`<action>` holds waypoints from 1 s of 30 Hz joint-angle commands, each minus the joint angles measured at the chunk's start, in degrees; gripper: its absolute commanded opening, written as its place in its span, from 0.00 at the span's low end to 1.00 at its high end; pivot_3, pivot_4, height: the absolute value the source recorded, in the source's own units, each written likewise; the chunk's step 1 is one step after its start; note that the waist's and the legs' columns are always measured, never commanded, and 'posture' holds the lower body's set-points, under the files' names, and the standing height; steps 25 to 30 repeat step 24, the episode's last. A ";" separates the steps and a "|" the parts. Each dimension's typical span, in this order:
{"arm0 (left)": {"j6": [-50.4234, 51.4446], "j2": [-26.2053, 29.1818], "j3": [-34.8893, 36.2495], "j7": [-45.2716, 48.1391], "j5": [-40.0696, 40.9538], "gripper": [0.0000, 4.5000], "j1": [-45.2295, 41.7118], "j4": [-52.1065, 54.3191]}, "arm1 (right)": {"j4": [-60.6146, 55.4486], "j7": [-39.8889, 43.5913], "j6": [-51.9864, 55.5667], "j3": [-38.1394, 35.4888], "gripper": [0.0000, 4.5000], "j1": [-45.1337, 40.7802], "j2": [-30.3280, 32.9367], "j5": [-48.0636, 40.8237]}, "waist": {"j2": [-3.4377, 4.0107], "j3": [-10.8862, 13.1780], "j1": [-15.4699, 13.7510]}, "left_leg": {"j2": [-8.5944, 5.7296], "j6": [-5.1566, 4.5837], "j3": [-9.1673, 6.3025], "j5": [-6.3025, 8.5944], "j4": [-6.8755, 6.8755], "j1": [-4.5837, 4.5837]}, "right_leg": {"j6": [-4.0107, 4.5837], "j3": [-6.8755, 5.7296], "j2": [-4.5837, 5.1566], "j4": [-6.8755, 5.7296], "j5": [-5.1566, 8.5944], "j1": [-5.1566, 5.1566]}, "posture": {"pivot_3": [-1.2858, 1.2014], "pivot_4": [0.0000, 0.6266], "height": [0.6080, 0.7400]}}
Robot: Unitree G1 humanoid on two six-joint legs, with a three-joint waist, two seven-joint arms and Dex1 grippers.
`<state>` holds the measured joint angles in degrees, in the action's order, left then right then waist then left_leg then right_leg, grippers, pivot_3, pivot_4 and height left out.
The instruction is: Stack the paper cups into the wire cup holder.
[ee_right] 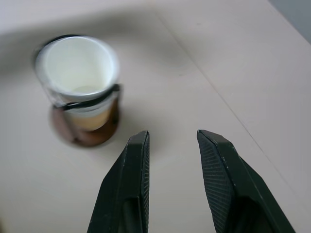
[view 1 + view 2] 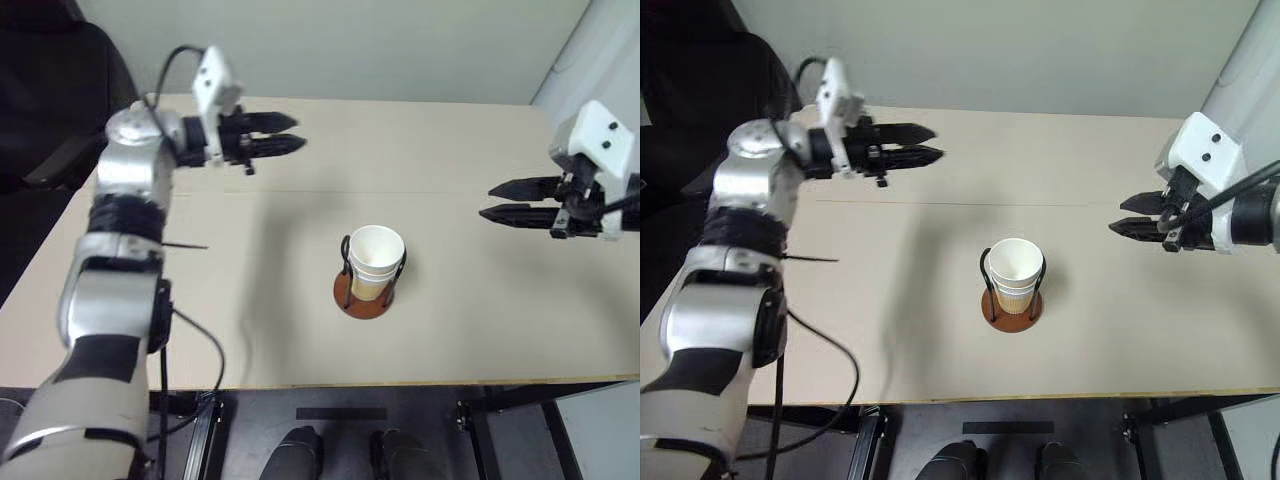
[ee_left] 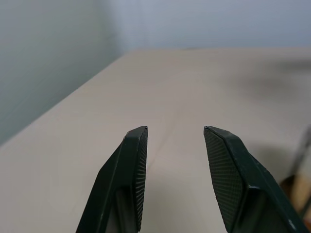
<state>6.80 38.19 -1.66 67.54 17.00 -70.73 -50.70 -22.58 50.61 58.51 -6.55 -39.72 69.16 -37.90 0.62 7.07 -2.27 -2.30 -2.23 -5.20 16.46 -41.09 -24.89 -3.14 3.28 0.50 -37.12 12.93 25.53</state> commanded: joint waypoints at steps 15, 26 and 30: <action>2.72 8.11 14.93 -28.77 -2.49 0.43 6.47 3.85 | 8.71 -7.80 -6.10 -2.71 0.33 3.03 -9.10 7.46 | 0.00 0.00 -0.43 | -0.01 0.05 -0.01 -0.03 0.05 0.05 | 0.01 -0.02 -0.07 0.09 -0.02 -0.05 | 0.52 0.24 1.00; 4.65 8.34 14.74 -27.03 -2.67 0.43 7.38 5.55 | 5.29 -8.79 -4.66 -3.34 0.33 4.59 -11.45 6.95 | -0.01 0.00 -0.60 | -0.04 0.06 -0.04 -0.03 0.06 0.24 | 0.03 -0.04 -0.07 0.11 -0.03 -0.26 | 0.52 0.24 1.00; 4.65 8.34 14.74 -27.03 -2.67 0.43 7.38 5.55 | 5.29 -8.79 -4.66 -3.34 0.33 4.59 -11.45 6.95 | -0.01 0.00 -0.60 | -0.04 0.06 -0.04 -0.03 0.06 0.24 | 0.03 -0.04 -0.07 0.11 -0.03 -0.26 | 0.52 0.24 1.00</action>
